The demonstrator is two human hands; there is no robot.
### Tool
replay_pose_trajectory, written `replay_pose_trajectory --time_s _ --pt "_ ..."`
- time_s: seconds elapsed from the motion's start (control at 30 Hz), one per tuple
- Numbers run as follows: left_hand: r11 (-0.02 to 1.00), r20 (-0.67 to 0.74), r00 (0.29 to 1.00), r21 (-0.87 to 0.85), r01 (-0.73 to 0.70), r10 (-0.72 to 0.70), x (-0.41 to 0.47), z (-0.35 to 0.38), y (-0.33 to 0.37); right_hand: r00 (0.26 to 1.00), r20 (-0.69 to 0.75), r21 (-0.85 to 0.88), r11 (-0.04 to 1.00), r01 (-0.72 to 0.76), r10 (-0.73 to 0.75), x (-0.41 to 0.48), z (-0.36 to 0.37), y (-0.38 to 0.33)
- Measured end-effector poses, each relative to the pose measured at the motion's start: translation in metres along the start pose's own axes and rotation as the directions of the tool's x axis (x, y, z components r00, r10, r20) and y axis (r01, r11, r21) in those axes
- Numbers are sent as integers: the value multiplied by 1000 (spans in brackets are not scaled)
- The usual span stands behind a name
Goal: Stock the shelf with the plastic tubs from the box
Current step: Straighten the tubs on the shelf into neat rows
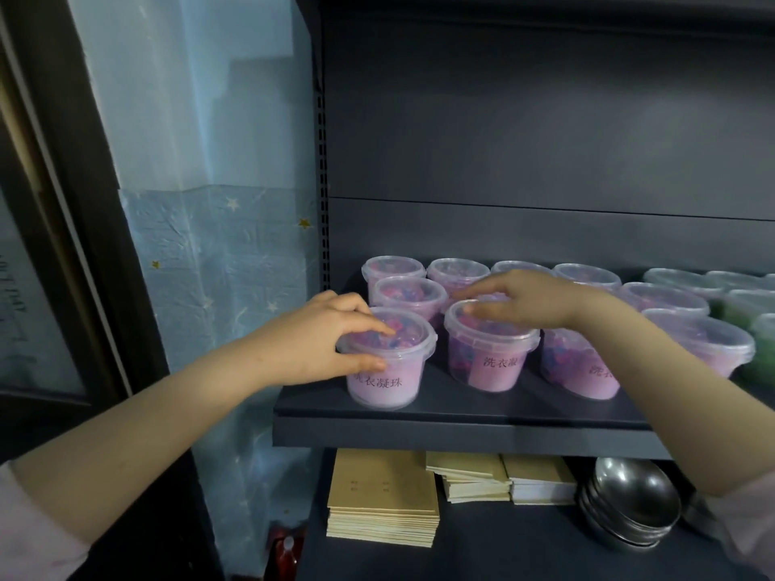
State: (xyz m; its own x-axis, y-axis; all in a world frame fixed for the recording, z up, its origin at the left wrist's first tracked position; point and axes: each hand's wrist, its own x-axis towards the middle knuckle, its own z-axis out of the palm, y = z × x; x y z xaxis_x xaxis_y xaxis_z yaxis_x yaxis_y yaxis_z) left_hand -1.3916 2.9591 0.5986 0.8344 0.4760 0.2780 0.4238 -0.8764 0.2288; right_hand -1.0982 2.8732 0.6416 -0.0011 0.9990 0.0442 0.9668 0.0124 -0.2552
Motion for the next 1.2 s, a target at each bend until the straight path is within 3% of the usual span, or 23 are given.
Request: replay_pose_trajectory --time_s 0.1,0.23,0.6,0.8,0.97,1.13,1.2 --pt "999 34 999 -32 30 -29 -6 -10 -11 998 -49 -5 999 45 -45 25 10 -12" --pt "999 45 998 -27 42 -41 -13 -16 -21 999 -35 -97 995 -26 22 56 17 -21" --pt "999 46 998 -41 32 -30 -31 -23 -44 989 -147 -10 1000 -18 17 84 34 -39" --pt "999 26 999 -34 25 -24 -33 -22 -41 994 -95 57 998 -40 45 78 33 -40" --pt "995 2 999 -94 -34 34 -32 -15 -28 983 -176 91 995 -44 60 36 15 -19" --pt "997 -53 997 -57 -56 53 -20 0 -4 993 -28 182 977 -111 118 -16 0 18" --pt "999 -80 996 -25 -43 41 -12 5 4 992 59 126 985 -119 112 -25 -1 30"
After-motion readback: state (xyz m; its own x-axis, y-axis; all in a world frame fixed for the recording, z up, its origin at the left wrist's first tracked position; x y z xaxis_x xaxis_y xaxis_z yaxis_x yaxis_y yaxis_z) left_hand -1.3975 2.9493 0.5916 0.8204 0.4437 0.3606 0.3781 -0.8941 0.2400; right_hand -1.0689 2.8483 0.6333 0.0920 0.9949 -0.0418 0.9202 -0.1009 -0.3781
